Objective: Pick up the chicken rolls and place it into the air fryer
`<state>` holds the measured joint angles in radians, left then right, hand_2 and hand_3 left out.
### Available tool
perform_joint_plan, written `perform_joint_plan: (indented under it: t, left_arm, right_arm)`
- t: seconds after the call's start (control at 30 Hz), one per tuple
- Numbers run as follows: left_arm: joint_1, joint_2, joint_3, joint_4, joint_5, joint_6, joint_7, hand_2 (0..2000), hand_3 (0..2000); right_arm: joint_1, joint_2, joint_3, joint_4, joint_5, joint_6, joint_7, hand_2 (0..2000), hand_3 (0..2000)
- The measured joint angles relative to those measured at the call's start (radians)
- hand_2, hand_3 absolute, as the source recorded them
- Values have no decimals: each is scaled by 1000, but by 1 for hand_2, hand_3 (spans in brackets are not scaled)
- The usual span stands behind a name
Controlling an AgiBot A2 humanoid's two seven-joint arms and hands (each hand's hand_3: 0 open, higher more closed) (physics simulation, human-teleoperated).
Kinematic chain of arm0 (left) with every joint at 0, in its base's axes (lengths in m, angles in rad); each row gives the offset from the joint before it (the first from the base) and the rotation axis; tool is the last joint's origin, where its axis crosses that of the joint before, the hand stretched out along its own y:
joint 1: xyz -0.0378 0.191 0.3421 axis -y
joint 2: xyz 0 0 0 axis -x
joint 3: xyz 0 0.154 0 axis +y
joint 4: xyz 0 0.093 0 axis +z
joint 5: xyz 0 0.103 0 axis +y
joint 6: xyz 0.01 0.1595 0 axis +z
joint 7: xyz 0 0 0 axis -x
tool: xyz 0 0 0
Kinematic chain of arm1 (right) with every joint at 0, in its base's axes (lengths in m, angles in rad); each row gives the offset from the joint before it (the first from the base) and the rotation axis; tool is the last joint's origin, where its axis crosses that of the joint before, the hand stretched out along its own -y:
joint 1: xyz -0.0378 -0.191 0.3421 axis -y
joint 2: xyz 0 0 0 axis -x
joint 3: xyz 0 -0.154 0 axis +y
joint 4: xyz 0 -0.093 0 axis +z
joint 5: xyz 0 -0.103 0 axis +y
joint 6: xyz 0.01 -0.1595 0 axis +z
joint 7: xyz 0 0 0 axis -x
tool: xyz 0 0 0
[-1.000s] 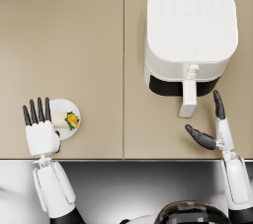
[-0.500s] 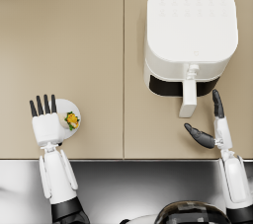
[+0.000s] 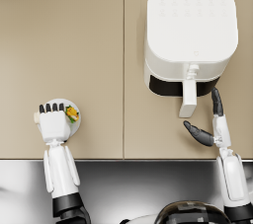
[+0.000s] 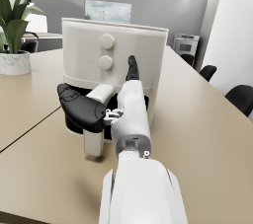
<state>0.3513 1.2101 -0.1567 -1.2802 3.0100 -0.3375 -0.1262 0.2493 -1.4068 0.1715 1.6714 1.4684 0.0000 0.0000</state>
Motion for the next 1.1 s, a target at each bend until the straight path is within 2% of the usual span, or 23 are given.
perform_joint_plan:
  t: [0.07,0.1,0.17,0.23,0.33,0.57,0.8,0.83,0.87,0.97,1.0,1.07,1.1]
  left_arm:
    - [15,1,-1,33,0,65,17,2000,1960]
    - [18,3,-2,40,0,82,23,2000,2000]
    - [17,6,-5,22,0,123,58,2000,2000]
    - [16,8,-4,-33,0,206,92,2000,2000]
    - [18,10,5,-145,0,260,114,2000,2000]
    - [23,12,35,-380,-1,288,124,2000,2000]
    - [33,19,66,-468,-1,289,124,2000,2000]
    - [33,20,70,-473,-1,289,124,2000,2000]
    - [34,21,74,-479,-1,289,124,2000,2000]
    - [41,25,91,-497,-1,289,124,2000,2000]
    - [44,26,99,-501,-1,289,124,2000,2000]
    - [51,29,119,-511,-2,287,124,2000,2000]
    - [52,31,128,-518,-2,286,124,2000,2000]
  right_arm:
    - [6,-5,7,-37,0,0,0,0,0]
    - [7,-7,13,-59,0,0,0,0,0]
    - [6,-10,30,-92,0,0,0,0,0]
    - [6,-13,47,-129,0,0,0,0,0]
    - [7,-18,72,-176,0,0,0,0,0]
    - [38,-42,108,-278,0,-13,0,0,0]
    - [83,-65,133,-380,1,-40,1,0,0]
    - [87,-66,136,-385,1,-47,1,1361,327]
    - [89,-65,137,-386,2,-68,0,2000,653]
    - [104,-67,150,-394,2,-145,-1,2000,1633]
    - [111,-69,159,-399,2,-148,-2,2000,1960]
    - [122,-59,165,-409,4,-103,0,2000,2000]
    - [131,-50,174,-415,4,-98,-1,2000,2000]
